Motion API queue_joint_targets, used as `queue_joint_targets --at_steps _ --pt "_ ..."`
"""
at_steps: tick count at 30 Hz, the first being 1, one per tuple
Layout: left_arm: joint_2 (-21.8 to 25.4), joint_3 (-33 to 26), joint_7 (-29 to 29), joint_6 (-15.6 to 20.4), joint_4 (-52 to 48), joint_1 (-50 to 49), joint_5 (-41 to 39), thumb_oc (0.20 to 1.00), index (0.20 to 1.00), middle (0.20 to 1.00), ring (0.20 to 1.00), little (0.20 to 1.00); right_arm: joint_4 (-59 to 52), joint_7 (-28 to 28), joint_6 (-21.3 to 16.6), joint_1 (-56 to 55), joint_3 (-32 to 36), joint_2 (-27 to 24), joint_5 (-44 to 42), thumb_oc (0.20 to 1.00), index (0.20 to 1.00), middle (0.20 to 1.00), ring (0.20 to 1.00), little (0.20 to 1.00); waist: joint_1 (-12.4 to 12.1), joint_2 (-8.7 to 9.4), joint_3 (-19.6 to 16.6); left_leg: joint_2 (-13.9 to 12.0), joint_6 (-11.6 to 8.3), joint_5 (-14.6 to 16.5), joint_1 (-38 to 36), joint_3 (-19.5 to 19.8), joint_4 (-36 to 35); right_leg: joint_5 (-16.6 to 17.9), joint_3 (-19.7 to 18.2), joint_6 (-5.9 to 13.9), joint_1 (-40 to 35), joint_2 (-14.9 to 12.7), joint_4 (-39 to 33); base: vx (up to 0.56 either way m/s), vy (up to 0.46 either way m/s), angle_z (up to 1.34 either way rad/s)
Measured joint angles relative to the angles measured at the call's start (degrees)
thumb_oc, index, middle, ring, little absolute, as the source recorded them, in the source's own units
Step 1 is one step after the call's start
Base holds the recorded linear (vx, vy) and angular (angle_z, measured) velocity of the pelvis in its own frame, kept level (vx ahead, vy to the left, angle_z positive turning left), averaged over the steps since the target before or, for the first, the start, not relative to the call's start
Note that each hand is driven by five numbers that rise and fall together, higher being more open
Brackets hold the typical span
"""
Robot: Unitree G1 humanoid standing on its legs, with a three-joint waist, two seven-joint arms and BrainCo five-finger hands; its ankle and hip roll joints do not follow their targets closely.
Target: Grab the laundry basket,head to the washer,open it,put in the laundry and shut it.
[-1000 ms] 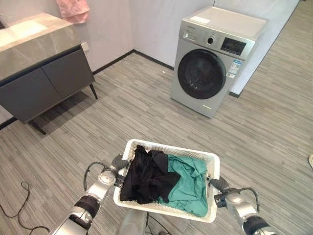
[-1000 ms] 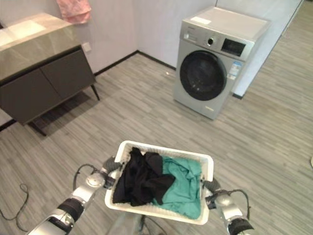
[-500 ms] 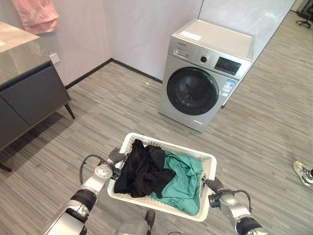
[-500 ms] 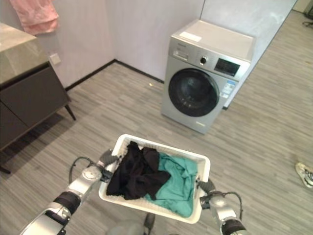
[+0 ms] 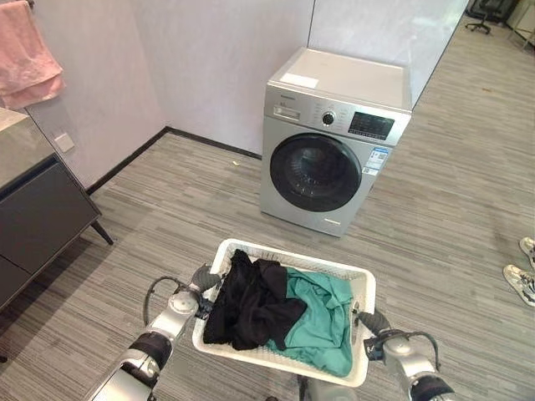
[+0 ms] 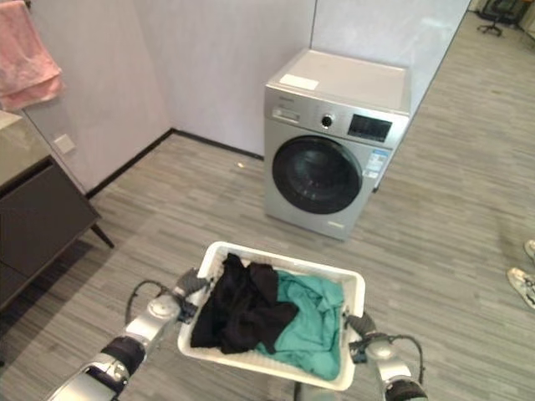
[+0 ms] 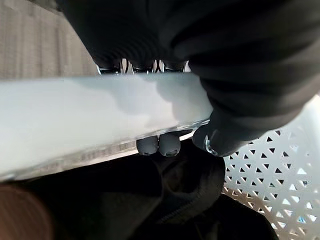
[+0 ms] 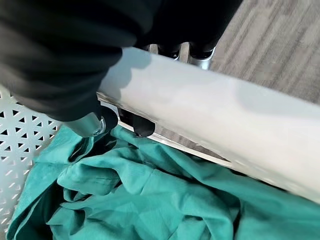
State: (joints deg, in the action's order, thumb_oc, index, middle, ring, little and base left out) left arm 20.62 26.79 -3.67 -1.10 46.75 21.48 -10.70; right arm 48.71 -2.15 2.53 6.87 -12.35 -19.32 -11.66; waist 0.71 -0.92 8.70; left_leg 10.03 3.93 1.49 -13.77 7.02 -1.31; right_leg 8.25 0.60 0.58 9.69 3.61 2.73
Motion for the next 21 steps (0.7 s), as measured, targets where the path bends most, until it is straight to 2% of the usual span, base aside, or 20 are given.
queue_joint_targets --at_steps 1,2,3,4,5,6,7,8,9,10,11,14,16,17,19,21 --pt "-0.8 0.1 -0.1 0.4 -0.2 -0.2 0.3 0.2 0.2 0.2 0.2 0.2 0.2 0.3 -0.4 -0.6 0.1 -0.9 0.0 0.2 0.2 0.2 0.2 0.2 0.7 0.1 -0.6 0.9 -2.21 1.5 -0.6 0.1 0.9 0.5 1.6 -1.72 -0.8 1.2 1.9 0.44 -0.42 0.35" --pt "-1.8 0.5 -0.2 0.4 0.2 -0.2 0.4 0.2 0.2 0.2 0.2 0.2 0.4 0.6 -0.7 -1.1 0.2 -1.8 -0.1 0.2 0.2 0.2 0.2 0.2 0.7 -1.23 -1.2 0.1 -2.96 3.4 -1.3 0.7 0.5 -0.5 3.3 -3.12 -0.9 2.1 3.2 0.26 -0.284 0.47" --pt "-2.8 1.1 -0.2 0.4 0.4 -0.3 0.5 0.2 0.2 0.2 0.2 0.2 0.8 1.0 -0.8 -1.9 1.0 -2.3 -0.8 0.2 0.2 0.2 0.2 0.2 1.0 -2.37 -2.2 -0.5 -2.13 4.9 -1.9 0.4 0.1 -1.7 5.1 -4.78 -1.6 3.1 3.6 0.18 -0.295 0.42" --pt "-2.7 1.2 -0.3 0.4 0.4 -0.8 0.5 0.2 0.2 0.2 0.2 0.2 1.2 1.2 -0.9 -2.2 1.0 -2.0 -1.1 0.2 0.2 0.2 0.2 0.2 0.3 -0.44 -2.3 1.8 -1.94 5.0 -2.4 0.0 2.4 0.2 4.5 -7.4 -4.1 2.2 1.7 0.16 -0.29 0.3" --pt "-3.3 0.9 -0.5 0.4 0.8 -1.0 0.5 0.2 0.2 0.2 0.2 0.2 1.2 1.4 -1.1 -2.3 0.9 -2.2 -1.1 0.2 0.2 0.2 0.2 0.2 0.1 0.2 -2.0 2.8 -2.04 5.5 -1.1 -0.2 6.4 -1.5 4.3 -7.67 -6.2 1.4 0.0 0.19 -0.37 0.09" --pt "-3.2 0.9 -0.5 0.4 0.8 -1.4 0.5 0.2 0.2 0.2 0.2 0.2 1.1 1.1 -1.1 -2.5 0.9 -2.1 -1.1 0.2 0.2 0.2 0.2 0.2 -0.1 0.49 -2.0 3.2 -3.32 6.4 0.8 -0.6 10.6 -1.0 4.0 -8.86 -7.5 1.0 -1.9 0.1 -0.24 0.39" --pt "-2.8 1.0 0.0 0.4 0.4 -1.5 0.5 0.2 0.2 0.2 0.2 0.2 0.4 1.3 -1.1 -3.8 0.9 -1.9 -1.1 0.2 0.2 0.2 0.2 0.2 -0.2 1.75 -1.4 1.8 -1.33 10.4 5.1 -2.1 21.7 -1.0 3.8 -9.15 -10.7 0.7 -5.1 0.08 -0.214 0.37" --pt "-2.5 1.2 0.0 0.4 0.1 -1.8 0.5 0.2 0.2 0.2 0.2 0.2 0.5 1.3 -1.1 -4.4 0.9 -1.3 -1.1 0.2 0.2 0.2 0.2 0.2 -0.9 2.41 -1.5 -0.6 -1.76 12.4 6.8 -2.4 26.2 -0.9 3.6 -9.14 -11.9 1.3 -6.0 0.05 -0.13 0.26" --pt "-2.0 1.1 -0.1 0.3 0.2 -2.3 0.5 0.2 0.2 0.2 0.2 0.2 0.8 1.3 -1.2 -4.5 0.9 -0.7 -1.4 0.2 0.2 0.2 0.2 0.2 -1.9 3.04 -1.5 -3.9 -3.62 13.9 8.9 -2.6 31.3 -1.5 2.9 -9.64 -12.7 2.2 -5.9 0.02 -0.098 -0.2" --pt "-1.7 1.1 0.0 0.2 0.1 -2.4 0.5 0.2 0.2 0.2 0.2 0.2 1.0 1.3 -1.2 -4.0 0.8 -0.6 -1.9 0.2 0.2 0.2 0.2 0.2 -2.5 3.14 -1.4 -6.7 -4.41 14.4 11.1 -2.6 35.9 -1.7 2.5 -9.83 -12.9 2.7 -5.8 0.01 -0.068 -0.38" --pt "-1.6 1.1 -0.1 0.1 0.0 -2.3 0.4 0.2 0.2 0.2 0.2 0.2 0.9 1.1 -1.2 -3.4 0.8 -0.7 -2.3 0.2 0.2 0.2 0.2 0.2 -2.6 3.58 -1.2 -9.6 -4.63 14.3 13.6 -1.1 37.3 -2.1 1.5 -10.21 -13.1 2.7 -5.6 0.01 -0.089 -0.38" --pt "-1.5 1.1 -0.1 0.1 -0.2 -0.9 0.3 0.2 0.2 0.2 0.2 0.2 0.7 0.9 -1.3 -3.1 0.8 -0.7 -3.4 0.2 0.2 0.2 0.2 0.2 -1.9 4.53 -0.2 -13.5 -5.92 13.6 17.8 1.5 33.5 -2.3 1.0 -9.58 -13.4 1.8 -5.9 0.02 -0.004 -0.22" --pt "-1.5 1.2 0.0 0.1 -0.2 -0.1 0.3 0.2 0.2 0.2 0.2 0.2 0.9 0.9 -1.3 -2.7 0.9 -0.6 -3.9 0.2 0.2 0.2 0.2 0.2 -1.4 5.85 1.0 -13.4 -7.23 12.5 18.7 2.2 25.6 -3.0 0.1 -8.69 -13.8 0.3 -6.0 0.03 0.085 -0.13" --pt "-1.5 1.2 -0.1 0.2 -0.2 0.2 0.2 0.2 0.2 0.2 0.2 0.2 0.9 0.8 -1.2 -2.0 1.2 -0.9 -4.5 0.2 0.2 0.2 0.2 0.2 -1.5 6.36 1.9 -12.5 -8.66 9.1 18.8 2.3 14.3 -3.2 -0.9 -7.52 -13.9 -1.1 -6.5 0.04 0.152 -0.41" --pt "-1.8 1.2 -0.1 0.2 -0.3 0.3 0.1 0.2 0.2 0.2 0.2 0.2 1.2 0.7 -1.5 -1.5 1.4 -1.2 -4.5 0.2 0.2 0.2 0.2 0.2 -1.2 4.46 3.0 -12.4 -8.67 4.5 19.9 1.9 9.0 -3.0 -1.2 -6.59 -15.1 -0.9 -7.5 0.05 0.117 -0.28" --pt "-2.1 1.2 -0.5 0.6 -0.4 0.2 0.1 0.2 0.2 0.2 0.2 0.2 1.4 0.5 -1.6 -1.6 1.8 -1.1 -4.5 0.2 0.2 0.2 0.2 0.2 -1.9 2.23 4.1 -13.0 -8.27 0.8 19.0 -0.7 6.0 -3.6 -1.8 -5.52 -15.8 -0.7 -7.7 0.11 0.124 -0.45"
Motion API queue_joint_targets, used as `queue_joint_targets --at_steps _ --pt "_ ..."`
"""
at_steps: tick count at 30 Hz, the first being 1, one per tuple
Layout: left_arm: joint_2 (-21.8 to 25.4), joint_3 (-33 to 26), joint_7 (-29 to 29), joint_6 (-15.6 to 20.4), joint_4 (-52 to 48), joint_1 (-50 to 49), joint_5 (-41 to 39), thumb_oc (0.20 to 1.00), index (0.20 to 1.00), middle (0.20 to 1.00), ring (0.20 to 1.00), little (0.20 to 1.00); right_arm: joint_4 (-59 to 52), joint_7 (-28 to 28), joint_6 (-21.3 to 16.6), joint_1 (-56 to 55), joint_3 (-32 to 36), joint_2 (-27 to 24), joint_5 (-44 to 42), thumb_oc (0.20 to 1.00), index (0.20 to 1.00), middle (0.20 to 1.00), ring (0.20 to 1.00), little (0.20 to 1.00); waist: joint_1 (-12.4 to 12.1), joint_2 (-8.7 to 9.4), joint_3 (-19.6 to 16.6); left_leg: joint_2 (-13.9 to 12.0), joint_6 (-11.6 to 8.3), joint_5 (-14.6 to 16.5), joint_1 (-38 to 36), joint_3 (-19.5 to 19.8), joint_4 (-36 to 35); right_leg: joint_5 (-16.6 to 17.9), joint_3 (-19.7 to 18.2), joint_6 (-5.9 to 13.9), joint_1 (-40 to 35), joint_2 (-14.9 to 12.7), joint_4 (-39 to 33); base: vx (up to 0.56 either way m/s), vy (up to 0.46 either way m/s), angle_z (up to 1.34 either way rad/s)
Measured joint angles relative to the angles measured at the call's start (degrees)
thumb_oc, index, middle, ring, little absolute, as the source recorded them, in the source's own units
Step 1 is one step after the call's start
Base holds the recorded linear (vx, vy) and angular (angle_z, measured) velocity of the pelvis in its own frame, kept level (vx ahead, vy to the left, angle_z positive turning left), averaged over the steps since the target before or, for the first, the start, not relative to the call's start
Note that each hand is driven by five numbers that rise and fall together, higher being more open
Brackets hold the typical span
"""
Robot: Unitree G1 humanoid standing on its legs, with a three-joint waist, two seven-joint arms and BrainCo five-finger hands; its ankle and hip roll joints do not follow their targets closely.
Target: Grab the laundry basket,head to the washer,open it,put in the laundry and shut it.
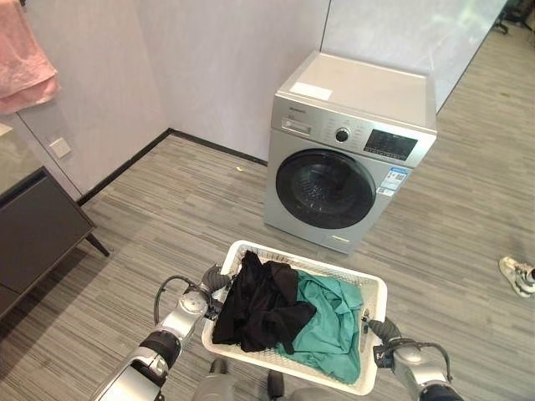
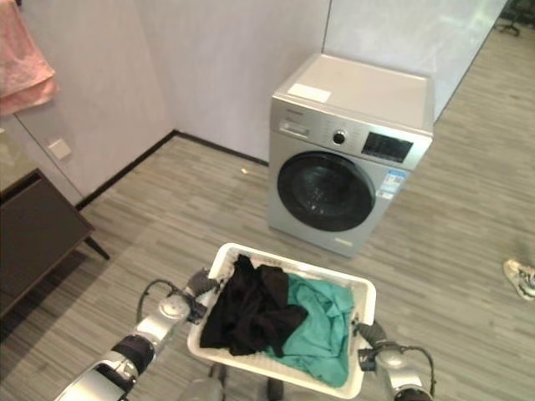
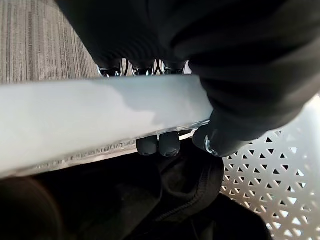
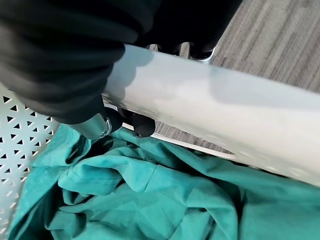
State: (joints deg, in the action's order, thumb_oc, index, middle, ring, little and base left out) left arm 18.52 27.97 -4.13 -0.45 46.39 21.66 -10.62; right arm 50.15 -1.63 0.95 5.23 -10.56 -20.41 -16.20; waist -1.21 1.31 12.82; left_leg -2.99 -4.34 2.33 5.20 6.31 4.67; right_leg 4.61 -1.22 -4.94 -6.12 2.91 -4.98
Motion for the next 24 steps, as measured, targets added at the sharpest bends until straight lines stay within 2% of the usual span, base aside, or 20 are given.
queue_joint_targets --at_steps 1,2,3,6,9,13,18,19,20,21,24 --pt "0.1 -0.1 0.0 0.0 0.3 -0.5 0.0 0.2 0.2 0.2 0.2 0.2 0.0 0.0 0.0 -0.3 0.0 0.4 0.0 0.2 0.2 0.2 0.2 0.2 -0.2 -1.07 0.1 0.3 1.12 -2.4 -1.0 -0.8 -0.2 -0.4 -0.8 0.75 -1.0 -0.6 -0.4 0.11 0.162 -0.57" --pt "0.1 -0.1 0.1 0.0 0.2 -0.7 0.0 0.2 0.2 0.2 0.2 0.2 -0.1 0.1 0.0 -0.8 0.0 0.4 0.1 0.2 0.2 0.2 0.2 0.2 -0.2 -1.45 0.0 1.0 1.69 -3.3 -2.0 -0.9 -1.4 -0.6 -1.1 1.77 -1.4 -1.1 -0.2 0.09 0.204 -0.46" --pt "0.1 -0.2 0.1 0.1 -0.3 -1.1 0.0 0.2 0.2 0.2 0.2 0.2 -0.5 0.2 0.0 -1.3 0.0 0.4 0.1 0.2 0.2 0.2 0.2 0.2 -0.2 -1.86 0.0 1.7 2.33 -5.2 -4.0 -2.4 -3.7 -1.1 -1.5 3.61 -2.0 -2.3 -0.3 0.07 0.194 -0.3" --pt "0.2 -0.8 -0.1 0.7 -0.4 -2.2 0.0 0.2 0.2 0.2 0.2 0.2 -1.0 0.2 0.0 -1.5 0.0 0.5 0.1 0.2 0.2 0.2 0.2 0.2 -0.2 -2.51 -1.0 3.5 4.06 -7.4 -7.8 -4.1 -10.4 -2.3 -1.9 5.91 -2.0 -4.9 -0.5 0.02 0.092 -0.3" --pt "1.2 -0.9 -0.2 0.9 -2.3 -3.0 0.0 0.2 0.2 0.2 0.2 0.2 -1.6 0.2 0.0 -1.7 0.1 0.9 0.1 0.2 0.2 0.2 0.2 0.2 -0.1 -2.8 -1.3 4.8 5.25 -8.4 -8.1 -5.5 -10.4 -2.2 -2.1 8.65 -2.1 -6.5 -0.5 0.0 0.094 -0.13" --pt "1.4 -1.3 -0.4 1.2 -2.5 -3.0 0.0 0.2 0.2 0.2 0.2 0.2 -2.3 -0.1 0.0 -1.5 0.1 1.0 0.1 0.2 0.2 0.2 0.2 0.2 -0.2 -2.73 -1.3 5.2 6.72 -8.8 -8.6 -5.5 -10.1 -2.1 -1.4 9.11 -2.8 -6.8 0.0 0.01 0.049 0.01" --pt "1.4 -1.5 -0.7 1.6 -2.5 -3.1 0.0 0.2 0.2 0.2 0.2 0.2 -2.0 -0.3 0.0 -0.8 0.1 1.0 0.2 0.2 0.2 0.2 0.2 0.2 -0.1 -2.52 -1.5 5.1 7.12 -8.2 -9.8 -5.3 -10.2 -2.3 -1.2 9.4 -4.0 -6.6 0.0 0.01 0.021 0.01" --pt "1.3 -1.8 -0.6 1.6 -2.4 -4.8 0.0 0.2 0.2 0.2 0.2 0.2 -1.1 -0.3 0.0 -1.8 0.0 1.8 0.2 0.2 0.2 0.2 0.2 0.2 0.5 -1.84 -3.9 5.0 6.51 -7.6 -9.2 -5.3 -10.4 -3.5 -1.3 8.97 -3.4 -6.6 -0.5 0.04 0.012 -0.03" --pt "1.2 -1.8 -0.7 1.6 -2.2 -5.1 0.1 0.2 0.2 0.2 0.2 0.2 -1.0 -0.3 0.0 -1.8 -0.1 1.9 0.3 0.2 0.2 0.2 0.2 0.2 0.5 -1.84 -3.9 5.0 6.5 -7.6 -9.1 -5.3 -10.4 -3.6 -1.3 8.98 -3.3 -6.6 -0.5 0.04 0.007 -0.07" --pt "-1.4 -3.2 -2.7 4.0 3.0 -6.4 2.5 0.2 0.2 0.2 0.2 0.2 6.0 -0.6 -1.3 0.7 -4.3 2.1 1.7 0.2 0.2 0.2 0.2 0.2 0.6 -1.94 -6.9 4.9 6.3 -7.4 -7.3 -5.6 -10.4 -4.1 -1.4 8.53 -1.5 -6.6 -0.5 0.06 -0.004 -0.05" --pt "-3.6 -3.1 -3.5 4.0 7.9 -9.2 2.8 0.2 0.2 0.2 0.2 0.2 10.8 -0.7 -1.3 3.2 -5.0 2.0 3.5 0.2 0.2 0.2 0.2 0.2 0.6 -2.22 -7.8 4.8 6.28 -7.4 -7.0 -5.4 -10.4 -4.0 -1.2 8.78 -1.3 -6.5 -0.5 0.04 -0.009 0.01"
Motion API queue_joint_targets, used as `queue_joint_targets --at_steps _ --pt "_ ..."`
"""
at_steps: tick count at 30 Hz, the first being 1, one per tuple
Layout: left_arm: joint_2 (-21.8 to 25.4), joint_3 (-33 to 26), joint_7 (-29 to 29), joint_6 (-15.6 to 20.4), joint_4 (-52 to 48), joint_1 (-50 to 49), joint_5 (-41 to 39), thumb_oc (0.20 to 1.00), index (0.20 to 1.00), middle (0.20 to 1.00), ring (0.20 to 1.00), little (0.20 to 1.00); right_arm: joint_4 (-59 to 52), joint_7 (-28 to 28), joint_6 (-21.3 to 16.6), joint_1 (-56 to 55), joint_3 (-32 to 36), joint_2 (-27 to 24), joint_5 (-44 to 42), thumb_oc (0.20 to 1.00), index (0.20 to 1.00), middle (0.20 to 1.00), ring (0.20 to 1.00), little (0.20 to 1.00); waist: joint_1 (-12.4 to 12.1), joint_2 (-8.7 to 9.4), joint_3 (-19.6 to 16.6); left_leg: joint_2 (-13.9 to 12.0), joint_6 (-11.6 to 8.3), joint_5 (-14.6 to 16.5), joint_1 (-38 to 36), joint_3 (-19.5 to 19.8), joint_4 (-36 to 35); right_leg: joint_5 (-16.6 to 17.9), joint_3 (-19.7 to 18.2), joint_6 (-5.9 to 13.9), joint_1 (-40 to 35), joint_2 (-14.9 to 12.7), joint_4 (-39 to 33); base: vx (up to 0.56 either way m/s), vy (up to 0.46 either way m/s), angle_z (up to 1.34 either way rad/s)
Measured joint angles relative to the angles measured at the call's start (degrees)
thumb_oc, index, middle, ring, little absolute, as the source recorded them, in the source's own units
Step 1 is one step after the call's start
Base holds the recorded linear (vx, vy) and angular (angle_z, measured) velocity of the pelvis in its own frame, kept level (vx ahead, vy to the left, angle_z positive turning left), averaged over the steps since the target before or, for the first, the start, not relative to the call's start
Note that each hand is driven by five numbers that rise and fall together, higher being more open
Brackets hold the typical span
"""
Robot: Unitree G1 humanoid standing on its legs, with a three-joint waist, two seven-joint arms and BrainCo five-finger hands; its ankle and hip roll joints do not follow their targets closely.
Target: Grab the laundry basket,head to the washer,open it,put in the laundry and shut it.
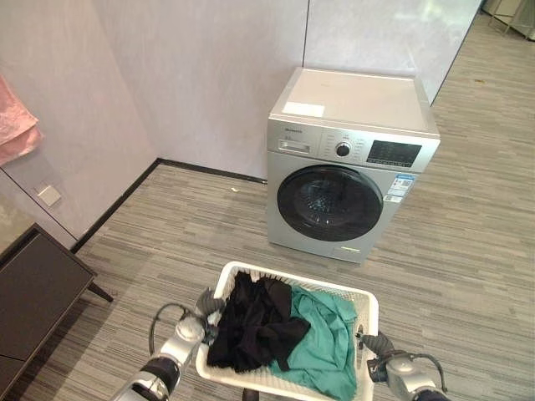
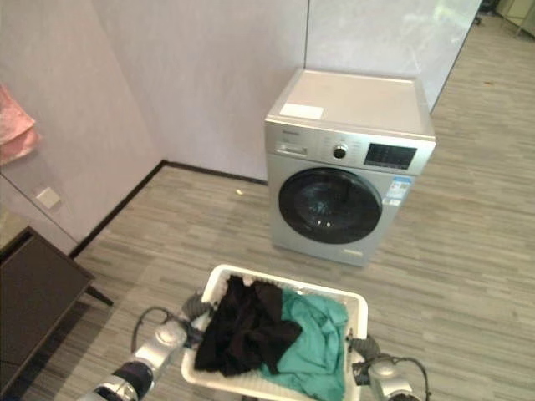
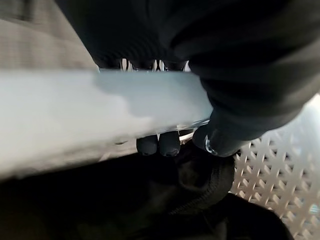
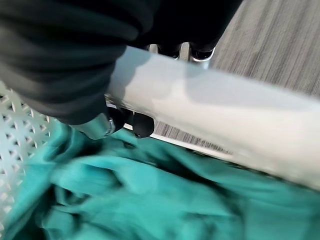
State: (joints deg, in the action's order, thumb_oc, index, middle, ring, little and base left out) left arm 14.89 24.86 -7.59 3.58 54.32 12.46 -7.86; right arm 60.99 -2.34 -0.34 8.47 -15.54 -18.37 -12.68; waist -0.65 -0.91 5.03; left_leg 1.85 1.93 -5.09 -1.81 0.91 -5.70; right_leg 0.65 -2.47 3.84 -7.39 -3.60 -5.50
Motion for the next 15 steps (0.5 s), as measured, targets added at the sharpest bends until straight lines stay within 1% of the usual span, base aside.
queue_joint_targets --at_steps 3,5,8,13,15 --pt "-0.1 -0.5 -0.4 0.0 -0.1 -2.3 -0.1 0.2 0.2 0.2 0.2 0.2 0.3 0.0 0.1 0.6 -0.6 0.0 0.3 0.2 0.2 0.2 0.2 0.2 -0.5 0.03 0.0 -0.2 -0.13 -0.3 0.0 0.5 0.2 -0.1 0.3 -0.16 0.0 0.3 0.0 0.01 -0.031 0.13" --pt "0.0 -1.2 -0.5 0.0 -1.0 -2.3 0.0 0.2 0.2 0.2 0.2 0.2 -0.1 0.0 0.1 0.5 -0.9 0.0 0.2 0.2 0.2 0.2 0.2 0.2 -0.1 0.02 0.0 -0.2 -0.18 -0.4 0.0 1.0 0.2 -0.3 0.9 -0.37 -0.5 0.4 0.0 -0.01 -0.056 0.12" --pt "0.7 -1.4 -0.3 -0.4 -4.9 -2.4 0.0 0.2 0.2 0.2 0.2 0.2 -7.7 -0.1 0.6 -2.6 -0.7 -2.4 0.4 0.2 0.2 0.2 0.2 0.2 0.4 -0.05 0.1 -0.4 -0.49 -0.3 0.2 1.5 0.1 -0.6 1.3 -0.56 -0.3 0.6 0.0 0.0 -0.085 0.08" --pt "0.7 -1.7 -0.2 -0.1 -9.5 -2.4 0.0 0.2 0.2 0.2 0.2 0.2 -21.5 -0.4 0.8 -8.6 2.6 -6.4 2.7 0.2 0.2 0.2 0.2 0.2 2.1 -0.46 0.5 -0.9 -1.37 -0.1 0.5 1.8 0.0 -0.9 1.4 -0.96 -0.3 1.1 0.0 0.0 -0.09 0.01" --pt "0.7 -1.7 -0.2 0.1 -10.3 -2.0 0.0 0.2 0.2 0.2 0.2 0.2 -21.8 -1.3 0.8 -8.5 3.1 -6.4 2.7 0.2 0.2 0.2 0.2 0.2 2.9 0.12 1.0 -1.4 -1.55 -0.3 0.5 1.8 0.0 -0.6 1.4 -1.42 -0.2 1.7 0.0 -0.03 -0.144 0.02"
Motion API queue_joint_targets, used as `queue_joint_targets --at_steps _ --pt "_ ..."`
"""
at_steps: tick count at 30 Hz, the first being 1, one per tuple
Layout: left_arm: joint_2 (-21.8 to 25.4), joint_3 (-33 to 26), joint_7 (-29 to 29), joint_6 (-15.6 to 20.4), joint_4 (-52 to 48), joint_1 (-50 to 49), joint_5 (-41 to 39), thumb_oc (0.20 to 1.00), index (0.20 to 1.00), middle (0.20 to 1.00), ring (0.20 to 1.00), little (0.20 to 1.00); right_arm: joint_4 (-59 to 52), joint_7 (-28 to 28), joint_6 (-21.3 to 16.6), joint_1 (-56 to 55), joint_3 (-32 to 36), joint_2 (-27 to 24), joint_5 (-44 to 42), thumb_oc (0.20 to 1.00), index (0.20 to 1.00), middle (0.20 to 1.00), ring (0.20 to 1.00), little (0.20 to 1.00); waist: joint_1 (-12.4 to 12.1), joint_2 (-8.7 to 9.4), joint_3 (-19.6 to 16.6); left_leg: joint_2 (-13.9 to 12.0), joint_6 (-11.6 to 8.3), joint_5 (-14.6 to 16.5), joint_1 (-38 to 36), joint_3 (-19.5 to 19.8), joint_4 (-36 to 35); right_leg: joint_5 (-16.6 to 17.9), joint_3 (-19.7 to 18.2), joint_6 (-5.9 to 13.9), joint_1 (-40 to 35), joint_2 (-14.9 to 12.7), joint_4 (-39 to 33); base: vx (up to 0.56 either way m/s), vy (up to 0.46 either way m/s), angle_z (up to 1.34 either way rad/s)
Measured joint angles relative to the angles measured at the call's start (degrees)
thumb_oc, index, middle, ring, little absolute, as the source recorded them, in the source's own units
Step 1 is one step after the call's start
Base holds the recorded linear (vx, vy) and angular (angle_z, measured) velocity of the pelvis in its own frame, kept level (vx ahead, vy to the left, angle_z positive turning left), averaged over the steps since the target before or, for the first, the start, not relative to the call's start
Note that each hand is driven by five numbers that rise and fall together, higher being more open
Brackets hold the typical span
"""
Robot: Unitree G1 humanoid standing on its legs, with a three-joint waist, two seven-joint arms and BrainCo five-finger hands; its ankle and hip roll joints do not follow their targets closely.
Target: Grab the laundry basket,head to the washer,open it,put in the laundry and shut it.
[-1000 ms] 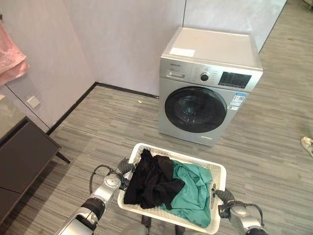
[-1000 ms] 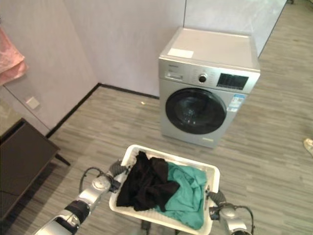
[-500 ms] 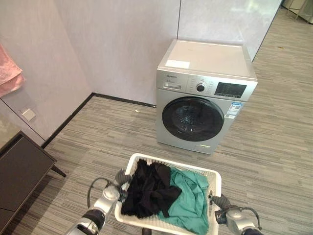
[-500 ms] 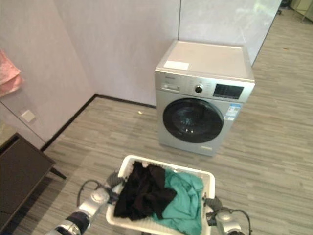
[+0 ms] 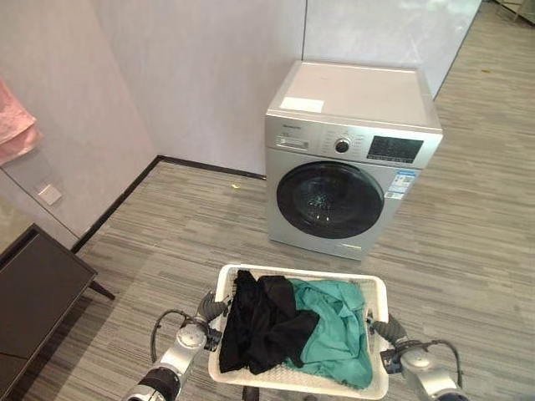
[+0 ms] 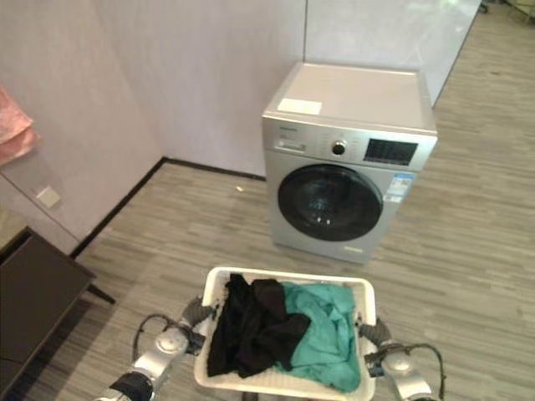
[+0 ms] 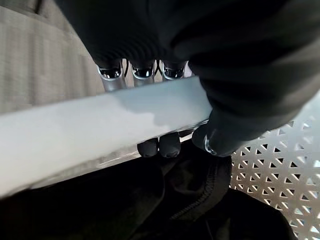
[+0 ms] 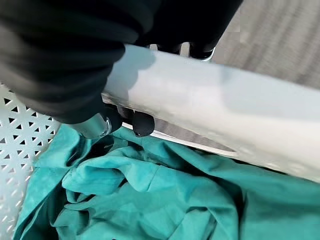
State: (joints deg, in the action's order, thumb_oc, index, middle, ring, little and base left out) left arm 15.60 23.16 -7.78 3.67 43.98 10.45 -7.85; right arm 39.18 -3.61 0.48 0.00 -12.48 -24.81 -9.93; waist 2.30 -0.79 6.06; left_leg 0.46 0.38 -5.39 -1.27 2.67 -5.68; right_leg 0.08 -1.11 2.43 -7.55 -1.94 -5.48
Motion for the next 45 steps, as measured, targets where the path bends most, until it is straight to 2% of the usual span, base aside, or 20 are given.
queue_joint_targets --at_steps 4,8,11,14,18,19,20,22,23,24,26,28,30,32,33,35,41,43,44,45 --pt "0.1 0.2 0.1 -0.3 -0.1 5.3 0.0 0.2 0.2 0.2 0.2 0.2 -4.5 -0.4 0.2 -1.2 2.0 -0.7 0.1 0.2 0.2 0.2 0.2 0.2 1.7 2.23 4.7 -0.6 -3.93 -1.1 5.7 2.7 7.2 -1.0 0.3 -3.09 1.5 2.3 1.3 -0.04 -0.186 0.38" --pt "1.2 0.1 0.0 -0.6 -0.1 7.6 -0.6 0.2 0.2 0.2 0.2 0.2 -4.5 -0.8 0.4 2.6 2.0 -0.8 0.1 0.2 0.2 0.2 0.2 0.2 -0.2 3.86 9.7 -0.7 -4.73 -0.5 13.4 3.5 22.7 -1.5 -0.1 -5.84 1.5 3.0 3.8 0.17 -0.01 0.01" --pt "1.7 0.0 -0.4 -0.5 -2.4 7.7 -0.7 0.2 0.2 0.2 0.2 0.2 -4.9 -1.1 0.4 3.2 2.1 -1.2 0.1 0.2 0.2 0.2 0.2 0.2 -0.6 3.59 9.7 -0.6 -4.42 0.5 13.1 4.7 14.3 -0.9 -0.6 -6.87 2.2 3.1 2.8 0.28 0.127 -0.1" --pt "2.0 -1.1 -0.9 -0.6 -2.5 7.8 -0.9 0.2 0.2 0.2 0.2 0.2 -3.7 -1.3 0.5 6.2 1.0 -1.2 0.1 0.2 0.2 0.2 0.2 0.2 -2.4 2.83 10.4 -2.0 -4.91 0.2 12.5 5.5 0.0 0.8 -4.9 -6.19 1.4 4.3 0.4 0.3 0.195 -0.4" --pt "2.0 -2.0 -0.9 -0.6 -2.6 6.8 -1.0 0.2 0.2 0.2 0.2 0.2 -3.2 -1.3 0.8 7.8 0.6 -1.1 0.7 0.2 0.2 0.2 0.2 0.2 -4.0 0.79 11.0 -3.0 -4.35 0.1 12.3 4.6 3.0 -2.0 -9.6 -5.67 -3.1 5.0 0.5 0.39 0.389 -0.69" --pt "2.0 -2.2 -1.0 -0.6 -4.2 5.7 -1.0 0.2 0.2 0.2 0.2 0.2 -3.9 -1.3 0.8 7.3 0.6 -1.4 1.0 0.2 0.2 0.2 0.2 0.2 -4.4 -0.6 10.1 -3.1 -4.06 0.1 11.2 4.5 4.0 -2.3 -10.8 -4.56 -4.0 5.3 0.5 0.32 0.335 -0.86" --pt "2.2 -2.3 -1.0 -0.4 -4.8 5.5 -1.0 0.2 0.2 0.2 0.2 0.2 -4.3 -1.3 0.8 7.0 0.8 -1.7 1.3 0.2 0.2 0.2 0.2 0.2 -4.2 -1.33 9.7 -2.8 -2.95 -2.2 10.2 4.1 3.9 -3.5 -12.2 -4.13 -4.5 4.9 0.9 0.31 0.331 -0.77" --pt "2.2 -2.4 -0.9 -0.6 -4.4 5.7 -1.0 0.2 0.2 0.2 0.2 0.2 -4.6 -1.2 0.8 7.0 0.8 -1.6 1.8 0.2 0.2 0.2 0.2 0.2 -4.5 -0.68 9.6 -1.7 -1.6 -2.0 8.2 1.3 4.1 -5.8 -13.7 -3.41 -4.0 3.1 4.9 0.16 0.197 -0.7" --pt "2.4 -2.6 -0.9 -0.5 -5.0 5.3 -1.0 0.2 0.2 0.2 0.2 0.2 -5.5 -1.4 0.8 5.8 0.8 -1.4 2.0 0.2 0.2 0.2 0.2 0.2 -3.8 -0.2 8.6 -0.2 1.47 -3.1 5.6 -2.0 3.6 -8.6 -12.0 -0.68 -2.6 1.6 11.4 0.24 0.299 -0.58" --pt "2.7 -2.6 -0.8 -0.3 -5.1 5.6 -0.9 0.2 0.2 0.2 0.2 0.2 -5.8 -1.3 0.8 5.7 0.8 -1.4 2.0 0.2 0.2 0.2 0.2 0.2 -3.1 -0.22 8.4 0.6 2.48 -2.0 4.8 -2.4 4.1 -8.7 -11.6 -0.29 -2.1 1.1 14.0 0.31 0.412 -0.55" --pt "3.5 -2.8 -0.5 -0.4 -5.4 5.7 -0.7 0.2 0.2 0.2 0.2 0.2 -9.0 -1.3 1.1 4.8 2.1 -1.1 3.6 0.2 0.2 0.2 0.2 0.2 -2.3 -1.08 8.4 0.5 4.17 -0.5 2.1 -4.5 3.5 -11.2 -10.2 3.16 6.2 1.0 31.8 0.15 0.255 -0.53" --pt "4.6 -3.0 -0.2 -0.2 -6.4 5.6 -0.6 0.2 0.2 0.2 0.2 0.2 -11.7 -1.5 1.1 3.7 2.4 -1.2 4.5 0.2 0.2 0.2 0.2 0.2 -1.8 -0.92 8.4 2.5 6.4 2.1 -1.0 -6.9 4.0 -11.0 -7.7 3.43 11.1 -3.5 40.2 0.16 0.253 -0.67" --pt "4.5 -4.0 0.1 0.1 -7.7 5.6 -0.4 0.2 0.2 0.2 0.2 0.2 -14.4 -1.6 1.1 1.6 3.2 -1.1 5.4 0.2 0.2 0.2 0.2 0.2 -0.7 -2.45 7.8 3.8 7.55 3.7 -4.9 -9.0 1.9 -11.1 -1.4 3.2 18.6 -8.2 45.1 0.25 0.178 -0.48" --pt "4.6 -4.4 0.2 0.1 -8.1 6.2 0.0 0.2 0.2 0.2 0.2 0.2 -15.1 -1.6 1.1 0.4 3.3 -0.9 6.3 0.2 0.2 0.2 0.2 0.2 0.8 -2.76 7.6 3.8 7.15 4.0 -6.8 -8.3 0.4 -11.0 0.9 3.39 20.6 -7.0 38.3 0.22 0.051 0.07" --pt "4.6 -4.4 0.7 0.0 -8.1 5.7 0.1 0.2 0.2 0.2 0.2 0.2 -15.2 -1.6 1.1 0.1 3.4 -0.7 6.3 0.2 0.2 0.2 0.2 0.2 2.2 -2.18 7.5 4.0 6.24 4.7 -7.7 -8.2 0.4 -9.0 3.3 3.21 22.2 -5.3 30.9 0.22 0.016 0.26" --pt "4.5 -4.4 0.8 -0.1 -7.8 4.6 0.1 0.2 0.2 0.2 0.2 0.2 -14.9 -1.4 1.1 0.1 3.4 -0.7 6.6 0.2 0.2 0.2 0.2 0.2 2.1 -1.67 7.2 4.2 5.35 6.3 -8.8 -8.8 0.4 -4.7 5.6 3.46 22.5 -3.1 20.1 0.2 -0.019 0.07" --pt "3.6 -4.2 0.9 -0.1 -5.6 4.9 1.0 0.2 0.2 0.2 0.2 0.2 -12.2 -1.3 1.1 0.1 3.4 0.3 7.5 0.2 0.2 0.2 0.2 0.2 1.9 -0.93 6.8 5.0 4.5 8.9 -12.2 -7.8 0.5 3.7 5.2 3.26 23.3 -2.1 9.8 0.23 -0.108 0.13" --pt "2.4 -4.2 0.8 -0.3 -5.0 4.9 1.6 0.2 0.2 0.2 0.2 0.2 -10.9 -1.2 1.1 -0.8 3.5 0.4 7.5 0.2 0.2 0.2 0.2 0.2 2.1 -0.66 6.4 4.8 2.37 10.5 -14.9 -5.4 0.5 5.1 6.1 2.66 19.3 -2.5 8.8 0.28 -0.183 0.49" --pt "2.4 -4.0 0.8 -0.5 -5.0 4.6 1.7 0.2 0.2 0.2 0.2 0.2 -10.9 -1.2 1.1 -1.7 3.5 0.5 7.5 0.2 0.2 0.2 0.2 0.2 2.3 0.72 5.3 5.2 1.72 11.0 -15.7 -4.7 0.5 5.1 5.5 2.53 17.1 -3.2 7.9 0.34 -0.299 0.58" --pt "1.7 -3.8 0.6 -0.5 -4.5 4.1 1.7 0.2 0.2 0.2 0.2 0.2 -10.5 -1.2 1.0 -1.9 3.6 0.5 7.5 0.2 0.2 0.2 0.2 0.2 2.5 -0.08 4.5 3.5 0.71 12.7 -16.9 -2.9 0.6 9.5 4.7 0.55 15.3 -1.4 6.7 0.24 -0.238 0.5"
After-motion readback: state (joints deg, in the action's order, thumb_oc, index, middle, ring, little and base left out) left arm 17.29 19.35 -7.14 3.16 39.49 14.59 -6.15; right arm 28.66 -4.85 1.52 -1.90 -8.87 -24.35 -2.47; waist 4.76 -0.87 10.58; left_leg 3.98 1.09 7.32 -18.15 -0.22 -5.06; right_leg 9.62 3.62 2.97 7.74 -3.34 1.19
